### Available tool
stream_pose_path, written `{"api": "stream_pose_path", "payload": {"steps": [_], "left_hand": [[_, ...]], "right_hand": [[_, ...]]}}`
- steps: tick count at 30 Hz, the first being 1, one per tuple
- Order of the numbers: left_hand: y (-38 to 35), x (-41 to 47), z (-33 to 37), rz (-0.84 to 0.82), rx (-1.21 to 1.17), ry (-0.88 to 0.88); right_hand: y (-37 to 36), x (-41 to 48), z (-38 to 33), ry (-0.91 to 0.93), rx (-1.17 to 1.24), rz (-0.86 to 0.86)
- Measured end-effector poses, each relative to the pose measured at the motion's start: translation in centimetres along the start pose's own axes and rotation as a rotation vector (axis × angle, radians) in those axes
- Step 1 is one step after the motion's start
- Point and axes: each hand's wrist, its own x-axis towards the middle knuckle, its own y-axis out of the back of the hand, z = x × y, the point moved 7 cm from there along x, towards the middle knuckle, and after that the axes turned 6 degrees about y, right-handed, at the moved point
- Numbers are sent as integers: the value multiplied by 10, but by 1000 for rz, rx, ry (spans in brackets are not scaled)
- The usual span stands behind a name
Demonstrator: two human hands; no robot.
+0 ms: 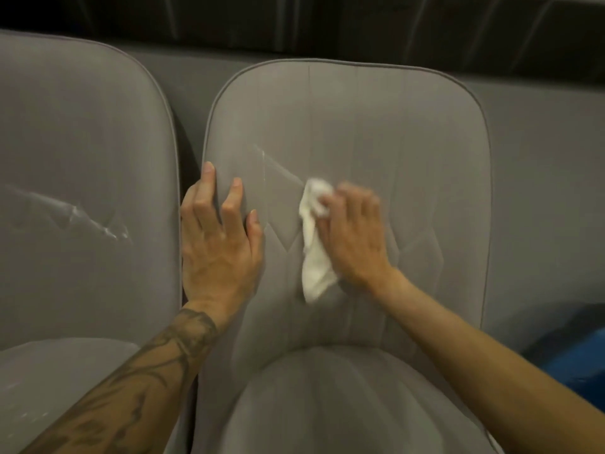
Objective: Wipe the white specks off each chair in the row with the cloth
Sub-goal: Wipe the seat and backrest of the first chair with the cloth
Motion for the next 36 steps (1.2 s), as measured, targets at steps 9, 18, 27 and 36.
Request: {"api": "stream_pose_path", "payload": {"steps": [9,18,27,36], "left_hand": [[0,0,0,16,-9,1],[-1,0,0,20,8,-19],[-2,0,-1,31,18,-24],[1,0,0,39,6,-15]], "right_hand": [[25,135,56,-186,-142,186],[2,40,-3,171,9,-29],[-5,9,-17,7,12,62],[-1,2,0,-25,16,38]]}}
